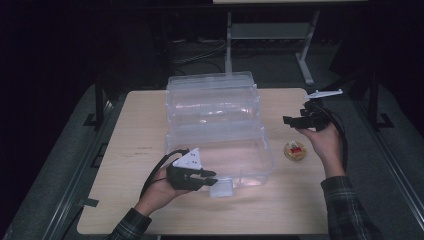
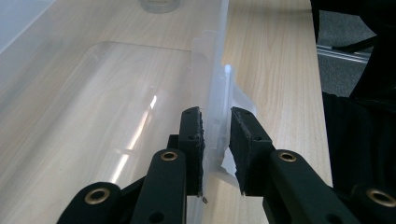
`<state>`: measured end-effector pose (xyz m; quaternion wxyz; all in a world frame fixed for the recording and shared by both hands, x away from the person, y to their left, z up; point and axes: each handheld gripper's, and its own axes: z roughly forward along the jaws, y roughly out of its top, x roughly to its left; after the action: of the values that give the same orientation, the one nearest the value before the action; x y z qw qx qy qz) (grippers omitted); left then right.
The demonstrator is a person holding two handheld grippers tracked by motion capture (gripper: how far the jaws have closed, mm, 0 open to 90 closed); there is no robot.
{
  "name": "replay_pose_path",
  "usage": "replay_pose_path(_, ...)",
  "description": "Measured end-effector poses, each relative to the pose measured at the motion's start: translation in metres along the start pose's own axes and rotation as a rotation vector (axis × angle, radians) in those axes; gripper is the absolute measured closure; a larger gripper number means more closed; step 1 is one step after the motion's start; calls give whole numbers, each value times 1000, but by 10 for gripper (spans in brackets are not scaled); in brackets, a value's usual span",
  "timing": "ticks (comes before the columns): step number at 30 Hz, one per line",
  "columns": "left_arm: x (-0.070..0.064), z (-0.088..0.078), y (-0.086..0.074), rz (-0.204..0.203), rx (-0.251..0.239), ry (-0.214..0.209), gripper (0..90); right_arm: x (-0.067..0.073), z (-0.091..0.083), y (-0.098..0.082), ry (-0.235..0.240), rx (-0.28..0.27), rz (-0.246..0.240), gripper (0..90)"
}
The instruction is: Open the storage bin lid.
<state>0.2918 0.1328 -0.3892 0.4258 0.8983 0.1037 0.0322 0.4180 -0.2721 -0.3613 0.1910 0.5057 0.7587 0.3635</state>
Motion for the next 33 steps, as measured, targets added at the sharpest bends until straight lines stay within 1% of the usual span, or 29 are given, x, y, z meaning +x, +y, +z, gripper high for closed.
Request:
replay_pose_path(2,0,0,0,0,0,0,747,0,-1,-6,-6,-1,-1,198)
replay_pose_path(3,0,0,0,0,0,0,746,0,-1,-6,-6,-1,-1,198)
replay_pose_path(4,0,0,0,1,0,0,746,1,-2,-13,-17,8,-5,180)
replay_pose_path(7,0,0,0,0,0,0,746,1,-1,-21,-15,17,-4,165)
replay_pose_path(9,0,0,0,0,0,0,746,2,-1,-26,-25,22,-2,157)
replay_pose_path(15,0,0,0,0,0,-1,746,4,-1,-41,-17,29,-2,134)
replay_pose_path(18,0,0,0,0,-1,-2,746,6,-2,-48,-5,29,0,133)
replay_pose_path(20,0,0,0,2,-1,-1,746,8,-2,-51,-17,45,-7,125)
replay_pose_path(22,0,0,0,4,0,0,746,9,-2,-56,-28,47,-8,121)
replay_pose_path(23,0,0,0,4,0,0,746,9,-2,-56,-28,47,-8,121)
replay_pose_path(24,0,0,0,3,0,-1,746,8,-3,-61,-19,44,-1,121)
replay_pose_path(25,0,0,0,4,0,0,746,8,-4,-63,-16,48,1,117)
replay_pose_path(33,0,0,0,5,1,0,746,7,-3,-77,-23,65,10,94)
